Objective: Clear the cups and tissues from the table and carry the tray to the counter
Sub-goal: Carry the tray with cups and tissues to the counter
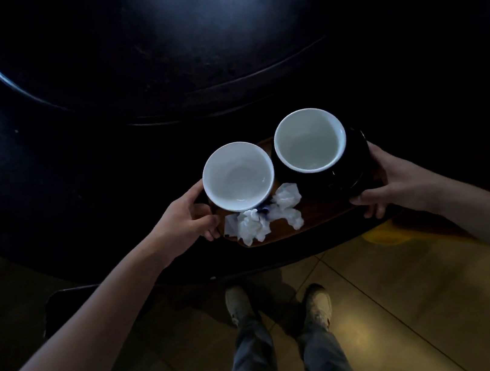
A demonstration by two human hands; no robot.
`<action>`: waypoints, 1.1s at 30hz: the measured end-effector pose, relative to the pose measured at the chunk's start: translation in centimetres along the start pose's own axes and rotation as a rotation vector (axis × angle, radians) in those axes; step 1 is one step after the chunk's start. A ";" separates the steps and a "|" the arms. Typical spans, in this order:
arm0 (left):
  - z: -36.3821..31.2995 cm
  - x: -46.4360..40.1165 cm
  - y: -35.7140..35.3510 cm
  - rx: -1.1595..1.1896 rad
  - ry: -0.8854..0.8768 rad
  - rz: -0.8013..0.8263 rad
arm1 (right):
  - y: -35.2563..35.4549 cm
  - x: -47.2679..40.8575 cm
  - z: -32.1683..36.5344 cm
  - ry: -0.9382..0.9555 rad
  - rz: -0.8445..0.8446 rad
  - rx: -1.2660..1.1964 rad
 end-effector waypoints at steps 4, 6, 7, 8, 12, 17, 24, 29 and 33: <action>-0.2 0.4 -0.2 0.123 -0.021 0.028 | -0.2 0.2 -0.2 0.009 0.004 -0.063; -0.5 0.5 -0.4 0.196 -0.018 0.076 | -0.4 0.4 -0.2 0.003 0.000 -0.088; -0.5 0.5 -0.6 0.213 -0.013 0.097 | -0.4 0.5 -0.2 0.007 -0.002 -0.102; -0.5 0.3 -0.7 0.228 -0.005 0.116 | -0.4 0.6 -0.3 0.014 -0.003 -0.121; -0.6 -0.3 -1.0 0.346 0.020 0.170 | -0.1 1.4 0.4 0.077 -0.037 -0.190; -2.0 -0.7 -0.9 0.390 -0.015 0.183 | 0.3 2.6 0.3 0.113 -0.113 -0.293; -4.3 1.2 0.3 0.406 -0.116 0.075 | 0.6 4.5 1.1 0.106 -0.172 -0.621; -6.7 3.5 0.8 0.409 -0.189 0.016 | 1.8 6.3 4.3 0.183 -0.226 -0.665; -9.2 6.0 1.2 0.428 -0.235 0.000 | 3.2 8.8 7.6 0.244 -0.265 -0.632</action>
Point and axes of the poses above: each hand's wrist, its own x-axis away from the middle knuckle, its own y-axis out of the back of the hand, z = x × y, the point moved 8 cm from there along -x, towards the middle knuckle, and after that the axes turned 3 degrees about y, right-handed, at the moved point
